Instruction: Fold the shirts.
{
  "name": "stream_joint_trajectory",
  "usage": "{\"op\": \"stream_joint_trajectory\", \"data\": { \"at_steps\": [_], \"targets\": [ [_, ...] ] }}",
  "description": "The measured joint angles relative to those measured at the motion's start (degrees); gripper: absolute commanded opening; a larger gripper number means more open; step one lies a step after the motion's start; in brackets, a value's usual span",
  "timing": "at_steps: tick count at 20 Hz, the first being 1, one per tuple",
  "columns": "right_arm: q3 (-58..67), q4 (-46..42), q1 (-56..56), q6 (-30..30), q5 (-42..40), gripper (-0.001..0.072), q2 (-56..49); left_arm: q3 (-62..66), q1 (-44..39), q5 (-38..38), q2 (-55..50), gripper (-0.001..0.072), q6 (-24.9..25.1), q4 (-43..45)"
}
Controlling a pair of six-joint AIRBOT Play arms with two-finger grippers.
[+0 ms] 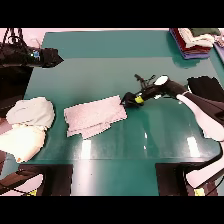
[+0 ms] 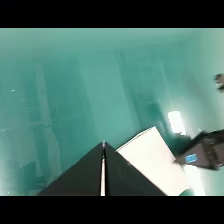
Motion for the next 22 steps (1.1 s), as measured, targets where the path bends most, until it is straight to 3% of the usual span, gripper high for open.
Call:
{"op": "stream_joint_trajectory", "data": {
  "at_steps": [1, 2, 4, 5, 8, 12, 16, 22],
  "targets": [
    [1.57, 1.05, 1.42, -0.09, 0.37, 0.0371, -1.81, 0.00, -0.09, 0.00, 0.02, 0.0025, 0.09, -0.02],
    [3.34, 2.14, 3.02, -0.33, 0.76, 0.0346, -3.74, 0.00, -0.13, 0.00, 0.00, 0.0025, 0.11, -0.04],
    [6.88, 2.64, 5.99, -1.16, 1.03, 0.0042, -6.58, 0.00, -0.15, -0.02, 0.02, 0.0024, 0.17, -0.09],
    [8.55, 2.60, 7.04, -1.36, 1.05, 0.0018, -7.58, 0.00, -0.15, -0.02, 0.02, 0.0024, 0.20, -0.11],
    [13.66, 1.25, 8.04, -2.10, 1.60, 0.0018, -8.41, 0.00, -0.72, -0.02, 0.02, 0.0024, 0.20, -0.59],
    [18.47, -6.91, 2.51, -0.33, 2.32, 0.0018, -4.55, 0.00, -3.82, 0.13, 0.02, 0.0024, 0.24, -1.01],
    [20.39, -16.48, -10.34, 2.21, 2.99, 0.0018, 2.56, 0.00, -7.72, 1.49, 0.02, 0.0024, 0.26, -1.05],
    [21.03, -20.81, -34.93, 3.69, 2.08, 0.0018, 10.49, 0.00, -10.75, 4.44, 0.02, 0.0024, 0.09, -1.36]
  ]
}}
